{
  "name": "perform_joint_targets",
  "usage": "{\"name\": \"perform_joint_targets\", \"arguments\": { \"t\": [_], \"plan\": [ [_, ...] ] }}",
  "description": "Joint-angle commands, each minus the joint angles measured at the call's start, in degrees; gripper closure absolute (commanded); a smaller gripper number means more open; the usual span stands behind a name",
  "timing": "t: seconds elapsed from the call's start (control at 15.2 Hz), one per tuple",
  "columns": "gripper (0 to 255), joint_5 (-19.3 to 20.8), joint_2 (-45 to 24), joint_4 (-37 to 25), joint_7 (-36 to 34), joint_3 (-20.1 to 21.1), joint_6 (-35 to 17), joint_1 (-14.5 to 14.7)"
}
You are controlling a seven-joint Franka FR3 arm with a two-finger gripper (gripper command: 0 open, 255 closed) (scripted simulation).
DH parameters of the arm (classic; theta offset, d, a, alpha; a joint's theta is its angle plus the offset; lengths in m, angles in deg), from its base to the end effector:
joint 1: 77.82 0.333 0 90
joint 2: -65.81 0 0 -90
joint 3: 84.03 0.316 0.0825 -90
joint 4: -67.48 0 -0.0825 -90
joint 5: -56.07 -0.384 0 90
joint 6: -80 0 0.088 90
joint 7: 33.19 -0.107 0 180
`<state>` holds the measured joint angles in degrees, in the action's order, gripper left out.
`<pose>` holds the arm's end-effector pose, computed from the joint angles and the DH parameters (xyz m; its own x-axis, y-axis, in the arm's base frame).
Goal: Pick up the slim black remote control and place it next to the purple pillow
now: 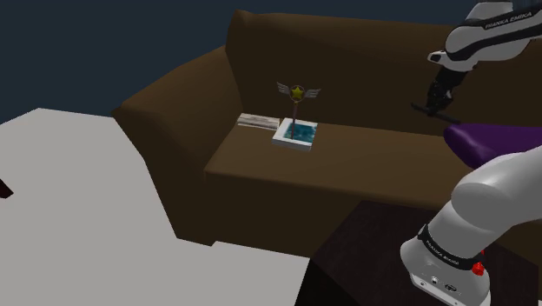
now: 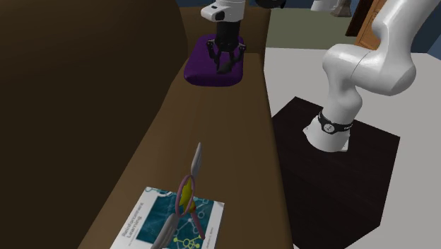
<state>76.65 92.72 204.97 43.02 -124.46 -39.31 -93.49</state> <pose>0.2211 -0.3827 0.4506 0.8449 0.5349 -0.0082 0.5338 -0.8421 0.0770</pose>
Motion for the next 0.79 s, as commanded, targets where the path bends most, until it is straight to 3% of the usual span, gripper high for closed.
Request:
{"name": "perform_joint_targets", "arguments": {
  "t": [0.0,0.73],
  "plan": [
    [255,2.0,3.1,1.7,1.4,-0.5,0.9,-2.2],
    [255,10.8,15.0,5.6,13.0,-6.2,6.3,-13.9]
  ]
}}
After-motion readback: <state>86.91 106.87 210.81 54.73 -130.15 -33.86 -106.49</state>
